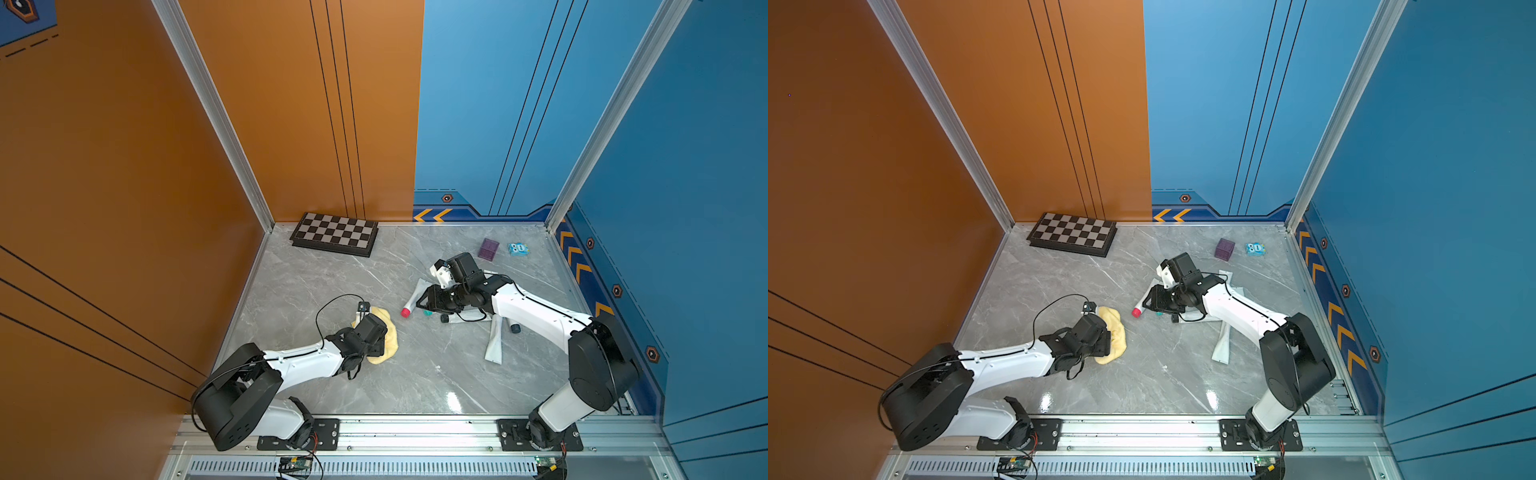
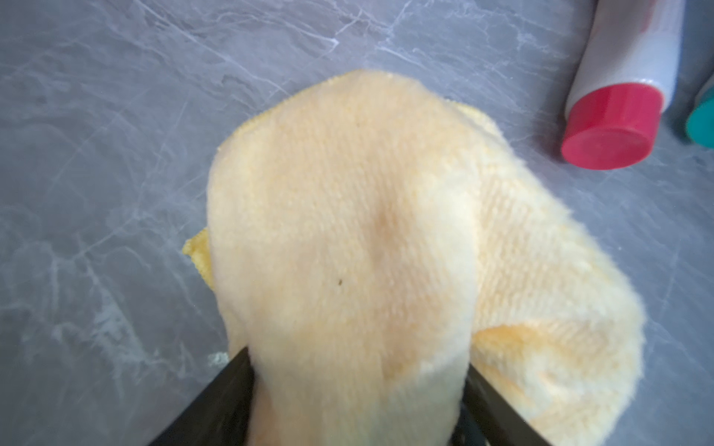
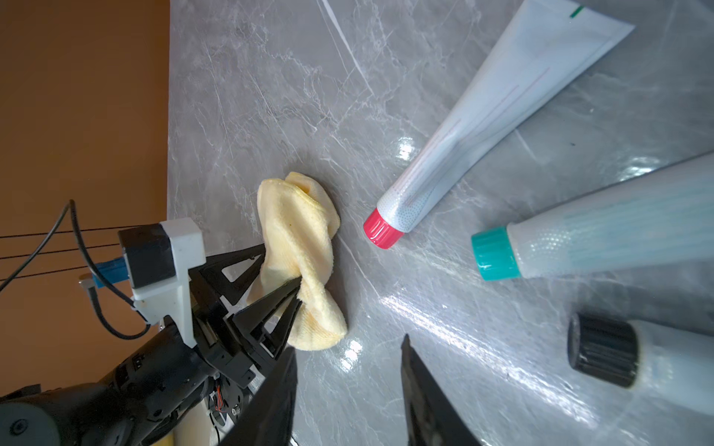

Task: Wipe the surface of the toothpaste tube
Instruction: Place the cleaning item at the center of the board.

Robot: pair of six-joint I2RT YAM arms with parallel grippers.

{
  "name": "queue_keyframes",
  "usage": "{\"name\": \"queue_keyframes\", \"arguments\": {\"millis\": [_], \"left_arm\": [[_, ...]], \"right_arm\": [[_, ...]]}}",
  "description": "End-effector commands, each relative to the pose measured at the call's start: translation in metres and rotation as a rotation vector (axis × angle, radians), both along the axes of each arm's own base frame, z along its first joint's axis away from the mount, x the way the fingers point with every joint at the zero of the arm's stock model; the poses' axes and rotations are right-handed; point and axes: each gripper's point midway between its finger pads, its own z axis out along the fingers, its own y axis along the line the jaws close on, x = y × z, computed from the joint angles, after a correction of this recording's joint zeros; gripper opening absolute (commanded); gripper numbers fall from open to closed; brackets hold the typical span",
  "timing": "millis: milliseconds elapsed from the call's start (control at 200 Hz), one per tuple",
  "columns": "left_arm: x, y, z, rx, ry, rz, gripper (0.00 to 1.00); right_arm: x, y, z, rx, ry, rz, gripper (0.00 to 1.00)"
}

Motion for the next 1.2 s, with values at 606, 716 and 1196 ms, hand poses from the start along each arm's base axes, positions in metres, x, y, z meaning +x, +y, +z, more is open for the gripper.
{"name": "queue_keyframes", "arguments": {"millis": [606, 716, 1196], "left_arm": [[-0.031, 0.043, 0.05, 0.137, 0.037, 0.018, 0.99], [-0.031, 0.038, 0.055, 0.12, 0.031, 0.006, 0.98], [-0.017, 0.011, 0.131, 0.037, -0.109, -0.103, 0.99]], "right_arm": [[0.006, -0.13, -0.013, -0.241, -0.019, -0.336, 0.63], [0.005, -0.133, -0.013, -0.245, -0.011, -0.333, 0.63], [-0.008, -0.226, -0.032, -0.4, 0.023, -0.648, 0.63]]}}
